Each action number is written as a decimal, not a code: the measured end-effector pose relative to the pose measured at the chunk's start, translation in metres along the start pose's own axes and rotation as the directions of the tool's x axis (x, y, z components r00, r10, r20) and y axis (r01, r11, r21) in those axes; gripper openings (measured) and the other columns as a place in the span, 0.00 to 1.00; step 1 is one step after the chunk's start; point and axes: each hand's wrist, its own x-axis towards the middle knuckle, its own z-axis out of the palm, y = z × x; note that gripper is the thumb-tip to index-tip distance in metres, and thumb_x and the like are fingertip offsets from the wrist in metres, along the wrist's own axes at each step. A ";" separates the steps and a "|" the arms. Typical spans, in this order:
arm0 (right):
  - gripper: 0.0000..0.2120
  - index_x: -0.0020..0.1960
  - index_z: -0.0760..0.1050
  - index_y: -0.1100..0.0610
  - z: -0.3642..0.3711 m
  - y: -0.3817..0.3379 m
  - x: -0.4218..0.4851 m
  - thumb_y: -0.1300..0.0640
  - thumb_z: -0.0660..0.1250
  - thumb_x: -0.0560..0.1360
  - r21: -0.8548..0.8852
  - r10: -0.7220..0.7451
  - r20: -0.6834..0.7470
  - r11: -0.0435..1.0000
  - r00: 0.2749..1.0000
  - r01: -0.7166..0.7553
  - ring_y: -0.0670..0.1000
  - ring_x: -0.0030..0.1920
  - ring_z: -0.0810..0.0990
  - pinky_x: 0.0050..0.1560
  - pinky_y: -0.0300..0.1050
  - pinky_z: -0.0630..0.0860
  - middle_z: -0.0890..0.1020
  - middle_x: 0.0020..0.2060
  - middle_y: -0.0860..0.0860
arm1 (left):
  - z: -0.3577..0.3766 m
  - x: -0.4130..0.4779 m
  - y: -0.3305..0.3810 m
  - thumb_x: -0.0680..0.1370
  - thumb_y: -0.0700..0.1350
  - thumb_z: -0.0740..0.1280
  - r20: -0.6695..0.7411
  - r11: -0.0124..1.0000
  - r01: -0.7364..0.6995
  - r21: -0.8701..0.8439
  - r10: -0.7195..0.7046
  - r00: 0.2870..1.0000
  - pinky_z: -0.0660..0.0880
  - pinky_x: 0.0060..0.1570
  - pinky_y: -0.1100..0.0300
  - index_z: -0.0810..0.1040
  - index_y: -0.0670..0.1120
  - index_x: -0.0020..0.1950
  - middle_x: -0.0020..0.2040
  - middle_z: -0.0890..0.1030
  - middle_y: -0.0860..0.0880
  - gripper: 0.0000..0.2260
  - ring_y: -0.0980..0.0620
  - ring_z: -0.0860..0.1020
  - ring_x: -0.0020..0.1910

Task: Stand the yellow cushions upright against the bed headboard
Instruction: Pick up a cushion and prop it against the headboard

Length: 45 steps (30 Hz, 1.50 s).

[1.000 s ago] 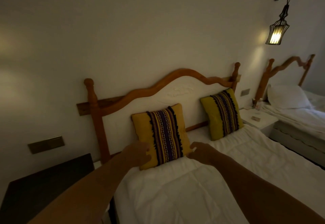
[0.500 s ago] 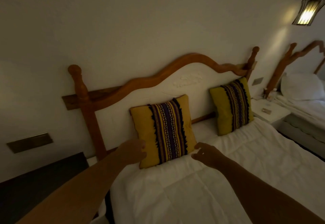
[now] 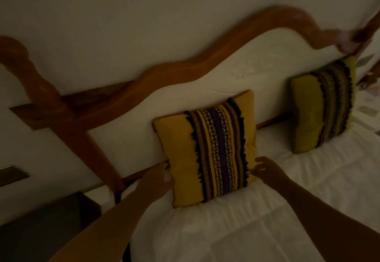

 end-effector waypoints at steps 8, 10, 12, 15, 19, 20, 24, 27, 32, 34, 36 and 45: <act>0.27 0.75 0.63 0.59 0.017 0.018 0.122 0.62 0.67 0.78 0.263 0.113 -0.163 0.963 0.980 -0.067 0.64 0.63 0.76 0.62 0.61 0.75 0.73 0.67 0.61 | 0.056 0.099 -0.049 0.70 0.58 0.75 0.020 0.927 0.176 -0.330 -0.179 0.984 0.64 0.71 0.53 0.46 0.48 0.81 0.78 0.61 0.47 0.50 0.48 0.64 0.74; 0.27 0.76 0.62 0.58 0.020 0.021 0.145 0.62 0.66 0.79 0.246 0.099 -0.181 0.968 0.978 -0.053 0.63 0.64 0.76 0.61 0.61 0.74 0.72 0.70 0.60 | 0.067 0.114 -0.055 0.68 0.55 0.78 0.035 0.866 0.159 -0.475 -0.162 0.986 0.70 0.65 0.58 0.50 0.50 0.80 0.76 0.65 0.49 0.50 0.53 0.70 0.69; 0.26 0.76 0.62 0.57 0.022 0.028 0.168 0.64 0.63 0.80 0.222 0.084 -0.207 0.974 0.975 -0.037 0.63 0.64 0.76 0.62 0.62 0.75 0.72 0.70 0.59 | 0.077 0.125 -0.059 0.64 0.54 0.80 0.044 0.789 0.123 -0.602 -0.121 0.992 0.73 0.58 0.63 0.54 0.54 0.78 0.72 0.69 0.53 0.50 0.61 0.73 0.62; 0.25 0.76 0.62 0.57 0.025 0.035 0.195 0.65 0.62 0.79 0.244 0.095 -0.279 0.969 0.956 -0.025 0.62 0.64 0.76 0.62 0.62 0.76 0.72 0.70 0.60 | 0.095 0.139 -0.058 0.56 0.61 0.78 0.020 0.738 0.135 -0.661 -0.162 0.987 0.72 0.60 0.56 0.58 0.52 0.78 0.67 0.71 0.54 0.54 0.55 0.73 0.63; 0.27 0.76 0.60 0.57 0.027 0.035 0.219 0.58 0.64 0.80 0.248 0.092 -0.248 0.968 0.964 -0.029 0.55 0.53 0.76 0.49 0.51 0.75 0.73 0.68 0.59 | 0.112 0.152 -0.055 0.60 0.54 0.80 -0.029 0.688 0.162 -0.708 -0.257 0.966 0.71 0.55 0.57 0.62 0.52 0.75 0.60 0.72 0.57 0.47 0.53 0.73 0.60; 0.26 0.75 0.61 0.57 0.028 0.035 0.223 0.57 0.64 0.79 0.243 0.094 -0.215 0.969 0.972 -0.040 0.54 0.51 0.77 0.46 0.49 0.74 0.74 0.66 0.60 | 0.114 0.153 -0.056 0.64 0.49 0.80 -0.043 0.679 0.163 -0.716 -0.276 0.960 0.71 0.54 0.58 0.63 0.53 0.74 0.60 0.73 0.56 0.43 0.53 0.74 0.59; 0.20 0.71 0.64 0.58 0.034 0.032 0.223 0.54 0.60 0.81 0.265 0.096 -0.193 0.963 0.976 -0.042 0.55 0.48 0.76 0.40 0.46 0.72 0.75 0.60 0.57 | 0.117 0.149 -0.057 0.70 0.46 0.78 -0.061 0.637 0.161 -0.754 -0.313 0.948 0.72 0.56 0.54 0.65 0.53 0.74 0.60 0.74 0.54 0.36 0.52 0.75 0.57; 0.16 0.67 0.65 0.57 0.038 0.027 0.209 0.50 0.57 0.83 0.261 0.044 -0.243 0.965 0.969 0.022 0.47 0.40 0.71 0.35 0.42 0.67 0.73 0.54 0.54 | 0.115 0.138 -0.057 0.71 0.46 0.77 -0.065 0.624 0.174 -0.762 -0.341 0.938 0.73 0.55 0.57 0.66 0.54 0.72 0.58 0.75 0.56 0.33 0.54 0.76 0.55; 0.12 0.61 0.65 0.50 0.054 -0.003 0.175 0.59 0.62 0.80 0.302 0.006 -0.152 0.953 0.988 0.040 0.52 0.46 0.76 0.41 0.48 0.75 0.76 0.50 0.51 | 0.090 0.098 -0.080 0.72 0.45 0.76 -0.096 0.599 0.170 -0.782 -0.386 0.917 0.71 0.44 0.67 0.71 0.58 0.62 0.50 0.75 0.62 0.23 0.64 0.75 0.48; 0.13 0.62 0.66 0.55 0.069 -0.019 0.157 0.62 0.62 0.80 0.300 -0.007 -0.118 0.953 0.993 0.043 0.55 0.49 0.77 0.46 0.53 0.78 0.77 0.53 0.55 | 0.075 0.076 -0.093 0.73 0.43 0.75 -0.098 0.588 0.170 -0.791 -0.396 0.913 0.75 0.51 0.60 0.72 0.58 0.63 0.54 0.78 0.58 0.22 0.58 0.77 0.52; 0.15 0.64 0.67 0.59 0.086 -0.031 0.140 0.64 0.63 0.79 0.271 -0.027 -0.091 0.961 0.995 0.051 0.59 0.52 0.78 0.51 0.58 0.79 0.77 0.56 0.60 | 0.062 0.055 -0.105 0.73 0.40 0.75 -0.089 0.583 0.187 -0.791 -0.412 0.907 0.75 0.62 0.46 0.73 0.50 0.69 0.61 0.78 0.50 0.26 0.47 0.77 0.60; 0.22 0.68 0.65 0.61 0.168 -0.049 0.112 0.60 0.66 0.77 0.007 -0.078 -0.027 0.997 0.997 0.078 0.63 0.58 0.79 0.58 0.64 0.77 0.78 0.60 0.60 | 0.040 0.026 -0.180 0.75 0.41 0.73 -0.020 0.544 0.326 -0.773 -0.535 0.845 0.76 0.48 0.53 0.72 0.43 0.70 0.62 0.78 0.42 0.24 0.47 0.79 0.51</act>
